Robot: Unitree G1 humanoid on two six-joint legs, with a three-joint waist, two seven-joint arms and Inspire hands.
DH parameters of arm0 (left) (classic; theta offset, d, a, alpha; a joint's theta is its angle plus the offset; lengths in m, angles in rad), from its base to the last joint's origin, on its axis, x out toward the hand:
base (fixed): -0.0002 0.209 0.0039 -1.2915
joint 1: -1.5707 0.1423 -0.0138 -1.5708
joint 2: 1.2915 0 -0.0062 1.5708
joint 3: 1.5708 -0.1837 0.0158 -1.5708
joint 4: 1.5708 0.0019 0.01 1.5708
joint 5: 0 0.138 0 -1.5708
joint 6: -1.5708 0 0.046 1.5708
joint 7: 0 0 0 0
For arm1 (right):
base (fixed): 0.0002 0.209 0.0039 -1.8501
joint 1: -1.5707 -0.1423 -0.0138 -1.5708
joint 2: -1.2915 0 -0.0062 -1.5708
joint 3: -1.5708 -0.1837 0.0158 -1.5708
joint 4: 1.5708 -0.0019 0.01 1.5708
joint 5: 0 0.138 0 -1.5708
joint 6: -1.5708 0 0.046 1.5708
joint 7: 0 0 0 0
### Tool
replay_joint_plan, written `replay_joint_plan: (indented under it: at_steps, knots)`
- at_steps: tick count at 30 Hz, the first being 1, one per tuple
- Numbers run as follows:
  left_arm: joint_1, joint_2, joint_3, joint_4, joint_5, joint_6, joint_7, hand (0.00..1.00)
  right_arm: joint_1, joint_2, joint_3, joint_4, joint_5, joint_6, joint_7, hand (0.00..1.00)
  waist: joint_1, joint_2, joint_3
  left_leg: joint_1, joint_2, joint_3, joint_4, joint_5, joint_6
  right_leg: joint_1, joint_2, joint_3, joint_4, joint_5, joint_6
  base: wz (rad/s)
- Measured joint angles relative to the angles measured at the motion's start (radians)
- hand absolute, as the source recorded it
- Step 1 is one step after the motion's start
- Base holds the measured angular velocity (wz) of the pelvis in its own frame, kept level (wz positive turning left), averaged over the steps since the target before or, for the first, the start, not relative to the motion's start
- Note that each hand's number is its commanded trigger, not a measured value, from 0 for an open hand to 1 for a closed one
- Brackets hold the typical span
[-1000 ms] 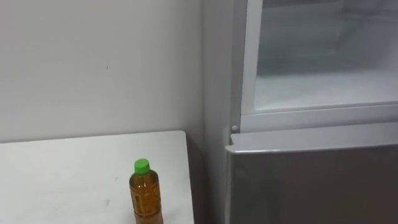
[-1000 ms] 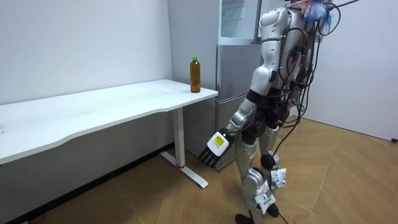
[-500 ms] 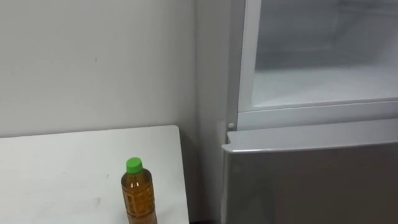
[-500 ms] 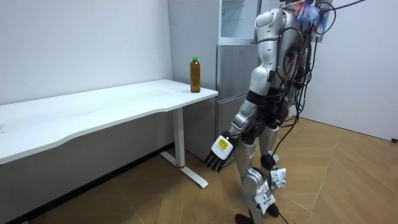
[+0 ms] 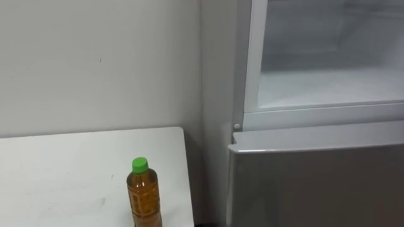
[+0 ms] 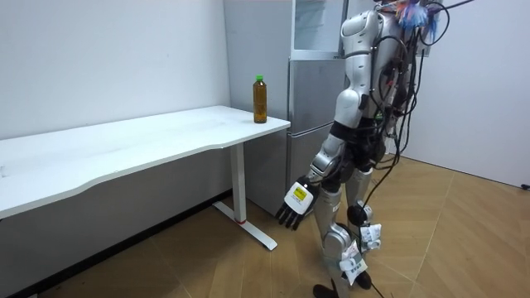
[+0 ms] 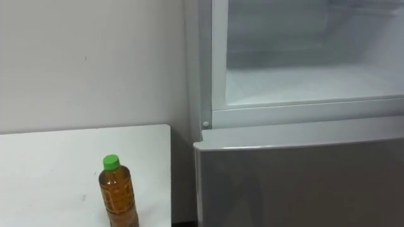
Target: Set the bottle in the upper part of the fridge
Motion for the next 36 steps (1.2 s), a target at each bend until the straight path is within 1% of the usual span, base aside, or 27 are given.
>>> replay_joint_plan:
  at_steps: [2, 5, 6, 8, 11, 13, 14, 15, 16, 18, 20, 21, 23, 24, 26, 28, 31, 33, 36]
  knots:
    - [-0.005, 0.003, 0.006, 0.004, 0.001, 0.000, -0.003, 0.00, -0.001, -0.001, 0.006, -0.104, -0.020, 0.000, 0.012, 0.00, 0.000, -0.006, -0.0012, 0.001, 0.000, 0.000, 0.002, 0.000, 0.000, 0.003, 0.000, -0.002, -0.002, 0.000, 0.000, 0.00]
    - [-0.008, 0.004, 0.023, 0.003, 0.000, 0.001, -0.019, 0.00, 0.000, -0.001, 0.017, -0.237, -0.035, -0.001, 0.031, 0.00, 0.000, -0.009, 0.0032, 0.003, 0.000, 0.000, 0.002, 0.000, 0.000, 0.007, 0.000, -0.003, -0.004, 0.000, 0.000, 0.00]
    - [-0.008, 0.004, 0.026, 0.002, 0.000, 0.001, -0.022, 0.00, 0.003, -0.001, 0.019, -0.269, -0.036, 0.002, 0.037, 0.00, 0.000, -0.011, 0.0034, 0.003, 0.000, 0.001, 0.002, 0.000, 0.000, 0.007, 0.000, -0.003, -0.003, 0.000, 0.000, 0.00]
    - [-0.007, 0.006, 0.037, -0.003, 0.002, 0.003, -0.037, 0.00, 0.019, -0.002, 0.029, -0.409, -0.036, 0.003, 0.058, 0.00, 0.000, -0.011, 0.0050, 0.000, 0.000, 0.000, 0.001, 0.000, 0.000, 0.005, 0.000, -0.001, -0.005, 0.000, 0.000, -0.02]
    - [-0.008, 0.012, 0.037, -0.003, 0.000, 0.005, -0.055, 0.00, 0.022, -0.005, 0.040, -0.520, -0.030, 0.003, 0.075, 0.00, 0.002, -0.012, 0.0044, -0.001, 0.000, 0.000, 0.002, 0.000, 0.000, 0.004, 0.000, 0.000, -0.002, 0.001, 0.001, -0.01]
    - [-0.007, 0.013, 0.037, -0.004, 0.000, 0.005, -0.066, 0.00, 0.023, -0.006, 0.055, -0.577, -0.028, 0.003, 0.080, 0.00, 0.002, -0.010, 0.0026, -0.005, 0.000, 0.000, 0.002, 0.000, 0.000, 0.000, 0.000, 0.000, -0.002, 0.001, 0.001, 0.00]
    - [-0.007, 0.013, 0.037, -0.009, 0.001, 0.004, -0.069, 0.00, 0.023, -0.007, 0.062, -0.616, -0.030, 0.006, 0.091, 0.00, 0.002, -0.012, -0.0004, -0.010, 0.000, 0.000, 0.002, 0.000, 0.000, -0.005, 0.000, 0.000, -0.002, 0.001, 0.001, 0.00]
    - [-0.009, 0.013, 0.037, -0.011, 0.001, 0.004, -0.070, 0.00, 0.026, -0.007, 0.064, -0.619, -0.029, 0.010, 0.092, 0.00, 0.002, -0.012, 0.0002, -0.011, 0.000, 0.000, 0.002, 0.000, 0.000, -0.006, 0.000, -0.001, -0.002, 0.001, 0.000, 0.00]
    - [-0.007, 0.013, 0.037, -0.012, 0.001, 0.004, -0.071, 0.00, 0.031, -0.008, 0.066, -0.621, -0.030, 0.011, 0.096, 0.00, 0.006, -0.010, 0.0028, -0.012, 0.000, 0.000, 0.001, 0.000, 0.000, -0.008, 0.001, -0.001, -0.001, 0.002, 0.000, -0.04]
    - [-0.006, 0.012, 0.037, -0.012, 0.001, 0.004, -0.080, 0.00, 0.031, -0.008, 0.069, -0.638, -0.027, 0.013, 0.102, 0.00, 0.006, -0.010, 0.0018, -0.015, 0.000, 0.000, 0.001, 0.000, 0.000, -0.011, 0.000, -0.001, 0.000, 0.002, 0.000, -0.05]
    - [-0.004, 0.011, 0.037, -0.030, 0.001, 0.004, -0.087, 0.00, 0.041, -0.009, 0.068, -0.693, -0.028, 0.051, 0.102, 0.00, 0.007, -0.009, 0.0018, -0.023, 0.000, 0.002, 0.000, 0.000, 0.000, -0.023, 0.000, 0.001, 0.004, 0.003, 0.000, 0.00]
    - [-0.004, 0.010, 0.037, -0.031, 0.001, 0.005, -0.087, 0.00, 0.048, -0.009, 0.068, -0.719, -0.028, 0.058, 0.104, 0.00, 0.007, -0.007, 0.0027, -0.024, 0.000, 0.002, 0.000, 0.000, 0.000, -0.023, 0.000, 0.002, 0.006, 0.003, 0.000, -0.08]
    - [-0.005, 0.008, 0.037, -0.033, 0.001, 0.011, -0.087, 0.00, 0.070, -0.016, 0.070, -0.808, -0.028, 0.108, 0.108, 0.00, 0.011, -0.002, 0.0060, -0.023, 0.001, 0.002, -0.001, 0.000, 0.000, -0.026, 0.000, 0.007, 0.015, 0.003, -0.001, -0.08]
    - [-0.005, 0.008, 0.037, -0.033, 0.001, 0.011, -0.087, 0.00, 0.074, -0.020, 0.071, -0.824, -0.028, 0.118, 0.109, 0.00, 0.011, -0.001, 0.0063, -0.023, 0.001, 0.003, -0.001, 0.000, 0.000, -0.026, 0.000, 0.008, 0.015, 0.003, -0.001, -0.05]
    - [-0.008, 0.008, 0.037, -0.030, 0.001, 0.011, -0.086, 0.00, 0.079, -0.046, 0.074, -0.872, -0.028, 0.149, 0.118, 0.00, 0.015, -0.001, 0.0068, -0.019, 0.001, 0.004, -0.003, 0.000, 0.000, -0.026, 0.000, 0.011, 0.020, 0.003, -0.001, -0.05]
    - [-0.011, 0.008, 0.037, -0.021, 0.000, 0.008, -0.084, 0.00, 0.079, -0.059, 0.074, -0.885, -0.030, 0.157, 0.123, 0.00, 0.026, -0.002, 0.0091, -0.018, 0.002, 0.007, -0.003, 0.000, 0.000, -0.027, 0.001, 0.013, 0.029, 0.003, -0.001, -0.07]
    - [-0.010, 0.008, 0.037, -0.009, 0.000, 0.007, -0.080, 0.00, 0.079, -0.073, 0.073, -0.906, -0.030, 0.157, 0.126, 0.00, 0.030, -0.005, 0.0101, -0.018, 0.001, 0.011, -0.003, 0.000, 0.000, -0.029, 0.000, 0.016, 0.030, 0.003, -0.001, 0.01]
    - [-0.005, 0.008, 0.037, -0.007, -0.001, 0.007, -0.078, 0.00, 0.079, -0.073, 0.074, -0.928, -0.031, 0.161, 0.127, 0.00, 0.031, -0.006, 0.0104, -0.018, 0.001, 0.011, -0.002, 0.000, 0.000, -0.029, 0.000, 0.016, 0.031, 0.004, -0.002, 0.00]
    - [-0.006, 0.009, 0.037, -0.010, 0.000, 0.007, -0.085, 0.00, 0.079, -0.077, 0.074, -1.003, -0.040, 0.201, 0.130, 0.00, 0.032, -0.009, 0.0101, -0.023, 0.002, 0.014, -0.001, 0.002, 0.004, -0.044, -0.001, 0.019, 0.040, 0.005, -0.004, -0.05]
